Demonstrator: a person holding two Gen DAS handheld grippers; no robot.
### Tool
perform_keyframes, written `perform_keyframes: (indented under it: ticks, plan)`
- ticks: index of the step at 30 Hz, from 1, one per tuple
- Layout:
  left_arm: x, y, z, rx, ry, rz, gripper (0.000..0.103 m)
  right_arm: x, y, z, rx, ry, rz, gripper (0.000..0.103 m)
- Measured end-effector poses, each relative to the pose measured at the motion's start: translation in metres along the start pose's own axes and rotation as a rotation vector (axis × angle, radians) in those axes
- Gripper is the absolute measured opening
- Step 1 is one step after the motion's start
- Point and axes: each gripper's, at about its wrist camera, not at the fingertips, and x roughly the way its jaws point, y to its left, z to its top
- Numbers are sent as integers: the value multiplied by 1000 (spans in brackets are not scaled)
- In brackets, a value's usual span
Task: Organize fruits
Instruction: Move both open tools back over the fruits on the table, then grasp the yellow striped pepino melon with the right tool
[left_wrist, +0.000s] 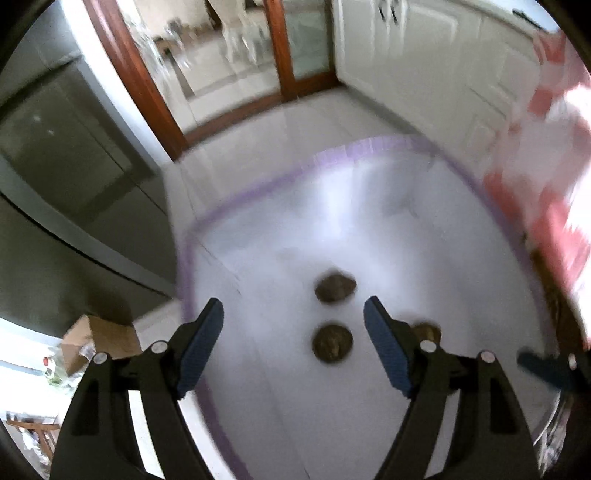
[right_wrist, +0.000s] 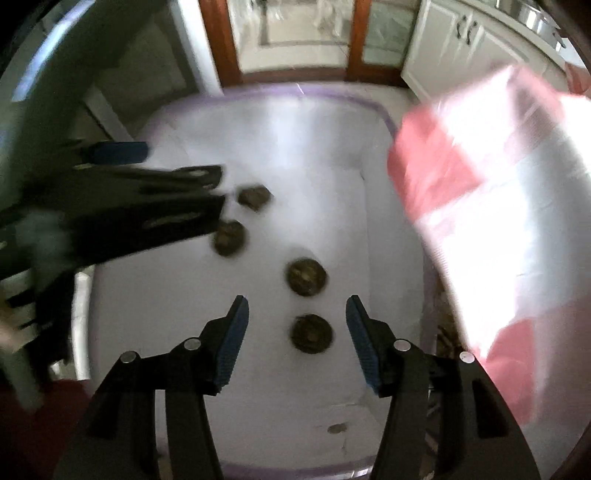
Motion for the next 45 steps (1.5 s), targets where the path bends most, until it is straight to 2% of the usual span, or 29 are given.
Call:
perform_keyframes:
  ticks: [3,5,6,8,9,11,14,16,17,19,20,21,24,26,30,33,36,40,42,44,45]
  plan:
    - [-36,0,17,-46,-118,22,82,-52,-4,-7,-11,-132,23,60]
    - [-65,-7,27,-81,-216,9,86,-92,-16,-18,9,-228,36,62]
    - [-84,-17,32,-92,-271,-13,90,-124,-29,-31,30,-308,6,65]
    - [-123,-48,41,-88,-367,-101,95,-161,-51,-54,76,-405,-60,74]
    - [-139,-63,44,-73,-398,-153,98,-192,-76,-77,147,-479,-124,78]
    - [-170,-105,46,-20,-444,-272,101,-224,-111,-111,265,-542,-196,82]
    - [-212,-203,43,140,-430,-555,101,-269,-188,-183,539,-610,-312,87]
    - [-225,-263,36,234,-400,-667,101,-290,-252,-244,756,-628,-398,87]
    - [-231,-306,32,294,-383,-721,101,-294,-267,-259,813,-628,-424,87]
    - [-234,-375,24,377,-362,-775,101,-306,-315,-310,987,-629,-511,87]
    - [-234,-400,22,408,-355,-783,101,-310,-334,-331,1057,-625,-545,87]
    - [-234,-446,19,464,-339,-782,101,-316,-358,-352,1129,-615,-580,87]
    - [-226,-521,14,548,-315,-771,101,-319,-406,-386,1241,-579,-649,87]
    - [-219,-565,17,570,-327,-761,101,-313,-431,-391,1269,-555,-669,87]
    - [-207,-604,16,562,-298,-785,101,-294,-468,-377,1239,-475,-677,87]
    - [-206,-600,18,578,-301,-797,101,-279,-493,-345,1176,-394,-711,80]
    - [-203,-594,22,600,-297,-801,101,-270,-523,-330,1156,-313,-766,72]
    - [-194,-601,31,629,-284,-768,101,-264,-547,-324,1155,-316,-726,67]
    - [-190,-609,38,647,-273,-754,101,-258,-552,-318,1128,-285,-715,65]
    - [-184,-621,47,671,-267,-743,98,-254,-552,-315,1107,-285,-691,53]
    - [-181,-627,50,686,-264,-734,93,-255,-552,-315,1101,-296,-685,50]
